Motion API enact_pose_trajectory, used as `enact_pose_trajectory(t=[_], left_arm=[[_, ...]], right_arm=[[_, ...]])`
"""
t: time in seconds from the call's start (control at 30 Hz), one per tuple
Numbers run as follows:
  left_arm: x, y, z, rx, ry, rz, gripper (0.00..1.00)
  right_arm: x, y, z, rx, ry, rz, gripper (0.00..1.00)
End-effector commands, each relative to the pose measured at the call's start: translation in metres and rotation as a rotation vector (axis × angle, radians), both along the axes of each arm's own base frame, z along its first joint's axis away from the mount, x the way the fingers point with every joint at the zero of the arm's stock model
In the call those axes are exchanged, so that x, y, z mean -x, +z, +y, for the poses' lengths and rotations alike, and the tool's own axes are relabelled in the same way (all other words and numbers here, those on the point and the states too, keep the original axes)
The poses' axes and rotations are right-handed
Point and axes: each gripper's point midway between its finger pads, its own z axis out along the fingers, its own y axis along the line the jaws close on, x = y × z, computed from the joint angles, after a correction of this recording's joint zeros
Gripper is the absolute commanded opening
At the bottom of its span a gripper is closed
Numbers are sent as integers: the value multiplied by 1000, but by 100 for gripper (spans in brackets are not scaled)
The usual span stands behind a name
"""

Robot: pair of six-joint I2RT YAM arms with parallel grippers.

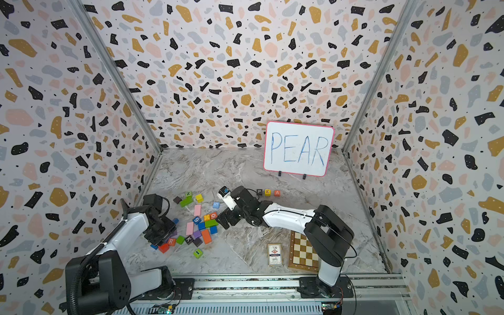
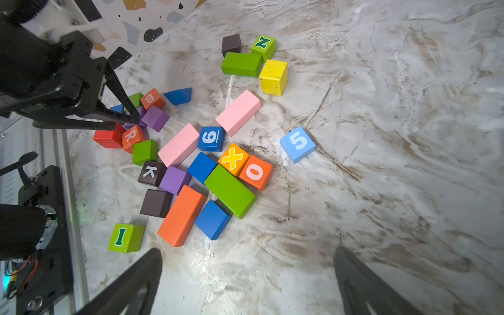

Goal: Spell the uppercase word “pear” with letter blocks
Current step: Pick up the letter block from the center of the board.

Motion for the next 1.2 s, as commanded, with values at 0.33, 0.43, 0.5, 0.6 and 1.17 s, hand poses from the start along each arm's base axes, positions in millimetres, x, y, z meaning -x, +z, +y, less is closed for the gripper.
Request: enact_pose_trajectory(t=[0.33, 0.43, 0.5, 0.6, 1.17], left_arm=[[8, -15, -2, 21, -2, 60, 48], [8, -10, 1, 5, -14, 61, 48], [7, -6, 4, -14, -21, 56, 48], [5, -3, 6, -30, -31, 43, 48], [2, -17, -5, -20, -98, 88, 38]], right_arm=[[-4, 1, -5, -16, -14, 12, 100], [-5, 0, -6, -11, -17, 13, 99], [-5, 0, -6, -11, -18, 11, 99], [-5, -1, -6, -8, -20, 12, 100], [-12, -4, -11, 1, -40, 15, 99]])
